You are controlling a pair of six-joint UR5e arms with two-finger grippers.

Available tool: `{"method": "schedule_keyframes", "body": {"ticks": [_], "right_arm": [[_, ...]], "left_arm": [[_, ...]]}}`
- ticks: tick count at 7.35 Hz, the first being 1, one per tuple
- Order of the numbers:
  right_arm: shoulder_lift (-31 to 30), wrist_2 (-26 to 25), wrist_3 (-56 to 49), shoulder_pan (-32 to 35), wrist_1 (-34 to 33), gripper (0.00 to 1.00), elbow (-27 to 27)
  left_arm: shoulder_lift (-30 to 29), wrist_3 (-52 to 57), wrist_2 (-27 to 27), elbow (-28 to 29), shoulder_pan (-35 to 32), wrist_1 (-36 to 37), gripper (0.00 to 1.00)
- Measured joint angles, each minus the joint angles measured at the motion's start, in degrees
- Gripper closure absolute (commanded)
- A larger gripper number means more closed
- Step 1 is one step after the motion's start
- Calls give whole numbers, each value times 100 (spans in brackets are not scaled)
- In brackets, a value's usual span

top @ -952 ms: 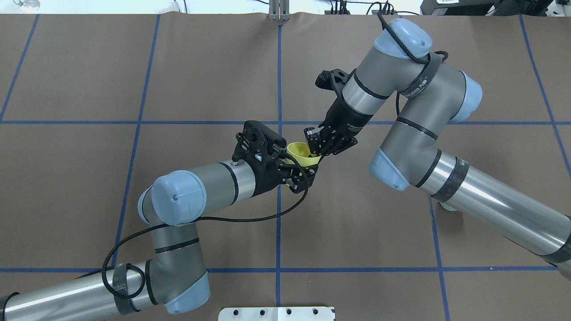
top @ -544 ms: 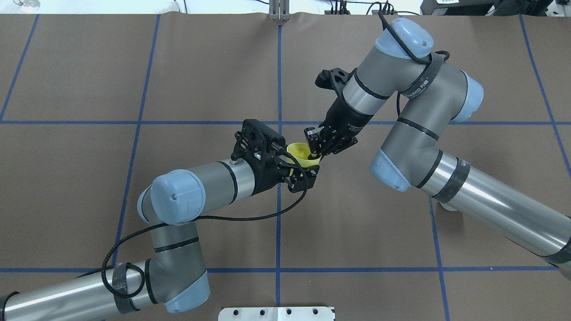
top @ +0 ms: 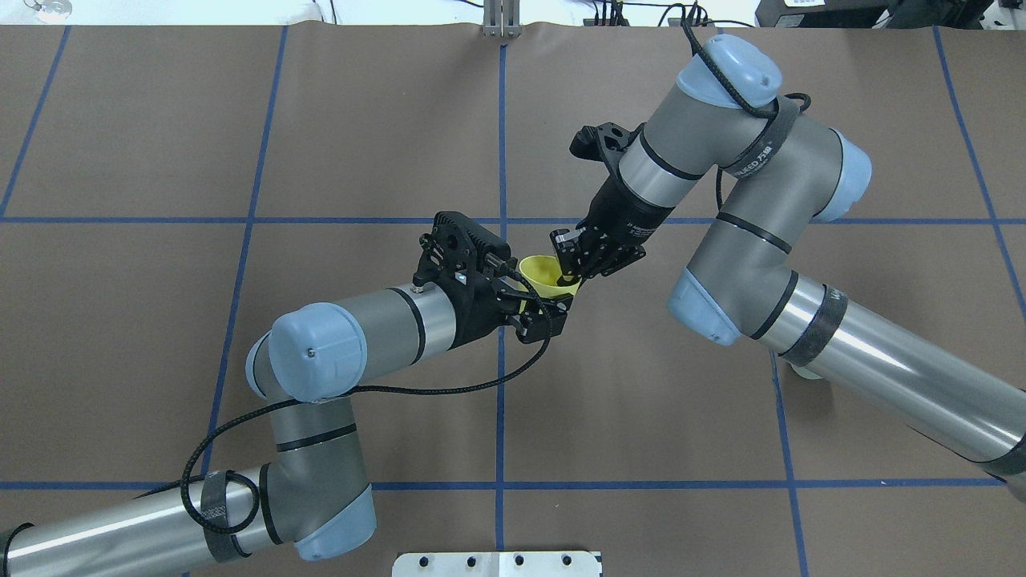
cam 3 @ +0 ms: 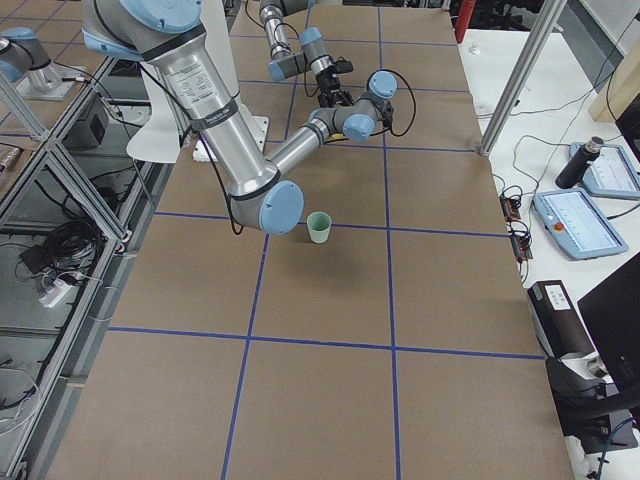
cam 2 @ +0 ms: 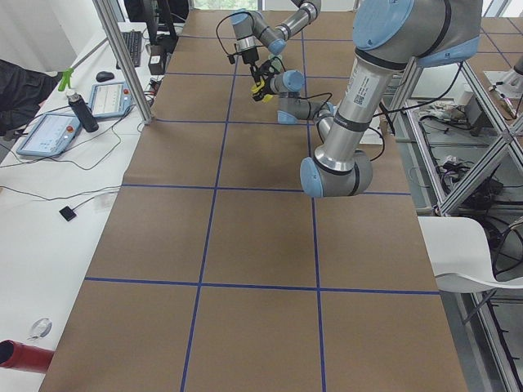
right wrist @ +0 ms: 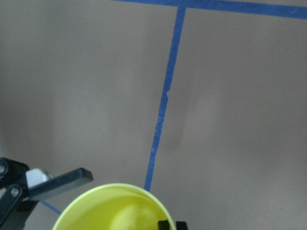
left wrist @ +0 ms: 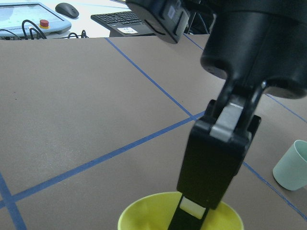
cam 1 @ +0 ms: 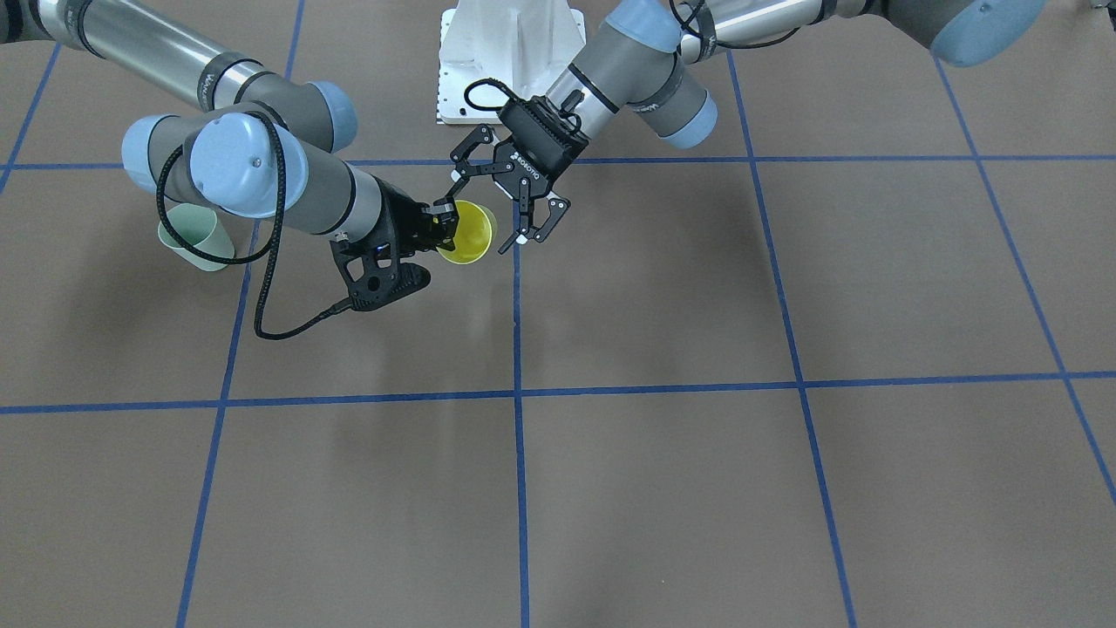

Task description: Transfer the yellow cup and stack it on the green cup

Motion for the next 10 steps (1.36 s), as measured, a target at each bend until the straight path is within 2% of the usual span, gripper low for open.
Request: {"method": "schedule_keyframes", "body": {"ticks": [3,5,8,10], "right_arm": [[-123,-344,-7,288,-16,100,-16],[-196,-872,-7,667,-20,100,254],[-745,-1474,-9,1243,-40,100,1125],[-1386,-2155,-15,1300,-50,100,1867]], "left_arm": [[51,-34,-12,-39,-24,-42,0],[58,-55,-3,-43,-54,-64,0],[144,-60,-8,-44,-325,-32,0],[224,-55,-19,-46,-452,90,0]]}}
